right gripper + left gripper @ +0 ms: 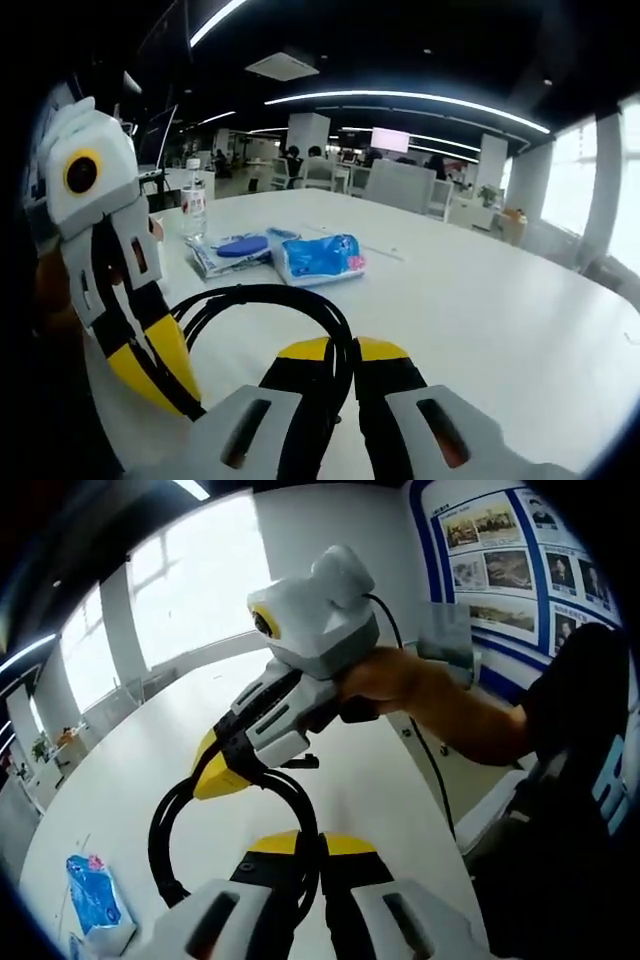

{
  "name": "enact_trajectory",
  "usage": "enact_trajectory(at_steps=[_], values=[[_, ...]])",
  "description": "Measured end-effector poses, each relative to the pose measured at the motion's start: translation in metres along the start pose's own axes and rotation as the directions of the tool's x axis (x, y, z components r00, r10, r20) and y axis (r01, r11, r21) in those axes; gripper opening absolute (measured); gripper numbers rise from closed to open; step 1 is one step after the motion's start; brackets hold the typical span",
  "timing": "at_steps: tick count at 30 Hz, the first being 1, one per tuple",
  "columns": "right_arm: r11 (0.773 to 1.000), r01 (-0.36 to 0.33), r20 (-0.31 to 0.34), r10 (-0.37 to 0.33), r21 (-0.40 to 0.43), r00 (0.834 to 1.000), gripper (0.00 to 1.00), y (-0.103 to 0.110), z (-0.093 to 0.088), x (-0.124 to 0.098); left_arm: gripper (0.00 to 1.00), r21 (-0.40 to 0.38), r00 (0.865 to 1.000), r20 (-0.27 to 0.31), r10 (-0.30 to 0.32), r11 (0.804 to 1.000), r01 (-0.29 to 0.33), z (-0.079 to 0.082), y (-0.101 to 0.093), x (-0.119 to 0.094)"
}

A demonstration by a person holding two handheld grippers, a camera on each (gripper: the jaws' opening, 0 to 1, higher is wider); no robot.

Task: Arrange the tabletop items into an orderly group along one side of the table until the central work area is clear of visible clutter.

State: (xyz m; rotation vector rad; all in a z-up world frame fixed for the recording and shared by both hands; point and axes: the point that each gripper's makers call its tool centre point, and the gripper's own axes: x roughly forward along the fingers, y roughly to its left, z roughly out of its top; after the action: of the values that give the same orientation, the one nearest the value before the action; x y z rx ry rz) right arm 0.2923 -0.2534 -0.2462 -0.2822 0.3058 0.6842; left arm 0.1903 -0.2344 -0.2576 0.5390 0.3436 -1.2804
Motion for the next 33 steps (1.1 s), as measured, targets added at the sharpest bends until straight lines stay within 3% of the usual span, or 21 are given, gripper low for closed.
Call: enact_trajectory(at_steps=[12, 22, 33], values=[[1.0, 0.003, -0.021, -0.003, 0.005, 1.0, 0.06, 0.001, -0.016, -0.007, 0.04, 0.0, 1.0, -0.01, -0.023, 1.0, 0.023, -0.005, -0.018, 0.012], [1.0, 0.0, -0.062, 0.0, 0.008, 0.998, 0.06, -0.005, -0.035, -0.002, 0.04, -0.029, 0.999, -0.019, -0.044, 0.999, 0.043, -0.02, -0.021, 0.024], [1.0, -0.011, -0.127, 0.01, -0.001, 0.992, 0.06, 0.016, -0.066, 0.004, 0.03, -0.049, 0.996, -0.069, -0.059, 0.997, 0.056, -0.04, -0.025, 0.038]])
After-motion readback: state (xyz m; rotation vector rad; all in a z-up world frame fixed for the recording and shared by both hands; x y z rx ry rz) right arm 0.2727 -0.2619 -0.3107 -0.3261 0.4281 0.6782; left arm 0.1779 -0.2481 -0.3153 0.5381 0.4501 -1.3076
